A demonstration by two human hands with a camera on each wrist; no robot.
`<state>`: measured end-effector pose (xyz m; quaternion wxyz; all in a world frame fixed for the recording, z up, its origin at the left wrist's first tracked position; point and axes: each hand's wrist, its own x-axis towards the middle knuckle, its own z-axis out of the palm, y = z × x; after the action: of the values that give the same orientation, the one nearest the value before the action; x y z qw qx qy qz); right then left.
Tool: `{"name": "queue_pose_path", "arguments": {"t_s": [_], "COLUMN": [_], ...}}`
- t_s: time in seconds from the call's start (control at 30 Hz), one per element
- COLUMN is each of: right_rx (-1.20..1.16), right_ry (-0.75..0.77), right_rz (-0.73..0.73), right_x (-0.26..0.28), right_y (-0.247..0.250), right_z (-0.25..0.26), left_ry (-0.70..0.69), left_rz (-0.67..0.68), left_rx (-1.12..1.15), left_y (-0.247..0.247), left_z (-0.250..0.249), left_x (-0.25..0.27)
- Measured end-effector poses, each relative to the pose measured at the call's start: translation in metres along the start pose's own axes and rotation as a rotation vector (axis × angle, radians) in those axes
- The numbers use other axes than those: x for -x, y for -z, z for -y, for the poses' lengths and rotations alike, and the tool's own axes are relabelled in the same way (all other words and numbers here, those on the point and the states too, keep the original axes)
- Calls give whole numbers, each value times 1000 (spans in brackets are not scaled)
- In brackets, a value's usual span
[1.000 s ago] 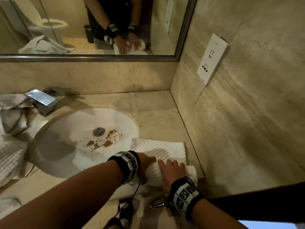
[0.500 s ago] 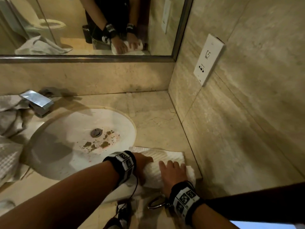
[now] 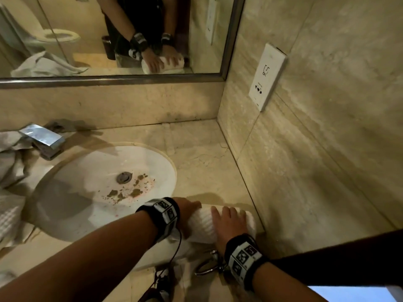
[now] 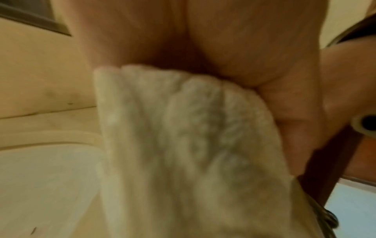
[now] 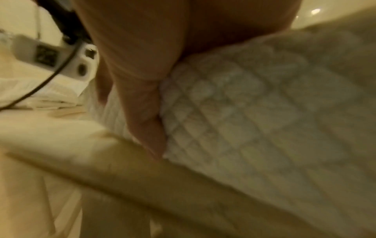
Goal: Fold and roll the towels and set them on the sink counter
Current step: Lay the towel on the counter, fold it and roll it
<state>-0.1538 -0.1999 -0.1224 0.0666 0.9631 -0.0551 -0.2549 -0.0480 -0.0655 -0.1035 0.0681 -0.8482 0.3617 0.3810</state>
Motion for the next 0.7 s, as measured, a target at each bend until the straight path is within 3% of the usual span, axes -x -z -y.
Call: {"name": "queue_pose_path", "arguments": {"t_s": [0.07,0.2,0.37,0.47,0.57,0.63,0.7], "right_rx": [-21,-160,-291,-424,-615,-720,-784], "right_ry": [32,79,142,97,5,-59,-97], "right_rz": [8,162,382,369,345,308,278], "right_x": [-3,-17,-23,-18,-14,-10,-9], "right_y": [0,19,26,24,14,7,1], "right_z": [-4,-11,-17,-23,-28,-28,-27], "left_ry": [21,53,-76,-41,193,347,334], "left_rz": [-59,-249,-168,-305,-464,-480,-416], "left_rx": [-76,-324,-158,-157,206,678,1165], "left_y": [-7,-32,-16,-20,-37,-48,-55], "left_z": [-6,-19,0,9,20,23,16], "left_x": [4,16,9,6,13,16,11]}}
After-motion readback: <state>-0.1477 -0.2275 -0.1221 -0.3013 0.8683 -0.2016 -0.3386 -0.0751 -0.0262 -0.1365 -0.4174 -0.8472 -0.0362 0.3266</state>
